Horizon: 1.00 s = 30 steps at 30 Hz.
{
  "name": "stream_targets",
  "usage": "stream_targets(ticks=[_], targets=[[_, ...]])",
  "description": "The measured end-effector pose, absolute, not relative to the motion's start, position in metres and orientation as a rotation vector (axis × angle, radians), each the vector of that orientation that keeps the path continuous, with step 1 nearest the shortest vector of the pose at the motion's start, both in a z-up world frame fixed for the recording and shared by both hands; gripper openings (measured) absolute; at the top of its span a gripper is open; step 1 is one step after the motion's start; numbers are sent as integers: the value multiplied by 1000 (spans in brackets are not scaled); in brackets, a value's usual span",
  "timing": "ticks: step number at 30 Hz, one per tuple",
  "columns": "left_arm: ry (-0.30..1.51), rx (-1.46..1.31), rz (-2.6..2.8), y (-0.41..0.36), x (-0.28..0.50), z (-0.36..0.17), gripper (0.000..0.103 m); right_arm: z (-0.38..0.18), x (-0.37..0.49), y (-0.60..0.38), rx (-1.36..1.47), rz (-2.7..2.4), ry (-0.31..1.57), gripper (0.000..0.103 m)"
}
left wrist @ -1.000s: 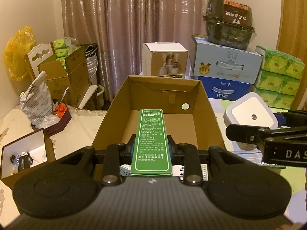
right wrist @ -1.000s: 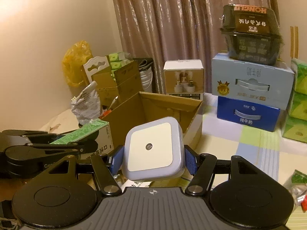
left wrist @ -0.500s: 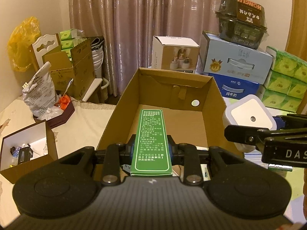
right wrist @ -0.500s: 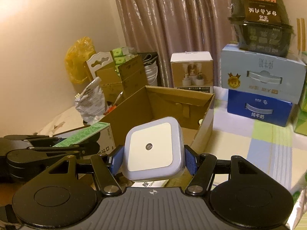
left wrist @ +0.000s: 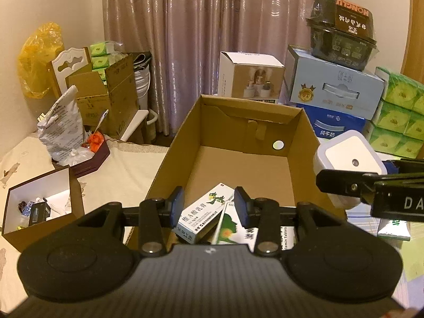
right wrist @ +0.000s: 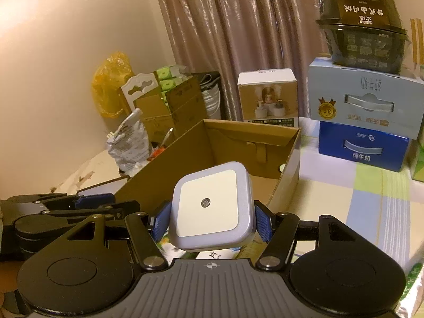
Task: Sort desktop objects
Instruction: 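Lower the spray box into the box with the left tool while the right releases the light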
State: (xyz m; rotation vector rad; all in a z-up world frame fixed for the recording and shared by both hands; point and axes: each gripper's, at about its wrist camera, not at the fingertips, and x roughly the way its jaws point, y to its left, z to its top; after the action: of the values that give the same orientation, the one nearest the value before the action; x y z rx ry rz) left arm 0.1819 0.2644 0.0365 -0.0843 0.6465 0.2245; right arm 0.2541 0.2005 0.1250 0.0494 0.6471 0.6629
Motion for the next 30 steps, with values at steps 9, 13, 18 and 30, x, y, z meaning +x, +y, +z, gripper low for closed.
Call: stream_targets(ticks=[9,13,18,30], targets=[[660,-71,221,262,179,34,36,124,254,202,64,671,658,62],[666,-61,215,260,178,33,36,123,254,205,73,684,665,62],[667,-63,223,262,177,32,38,118,257,208,105,709,686,62],[653,-75,231,262,175,34,42,125,261,185,241,687,630,85]])
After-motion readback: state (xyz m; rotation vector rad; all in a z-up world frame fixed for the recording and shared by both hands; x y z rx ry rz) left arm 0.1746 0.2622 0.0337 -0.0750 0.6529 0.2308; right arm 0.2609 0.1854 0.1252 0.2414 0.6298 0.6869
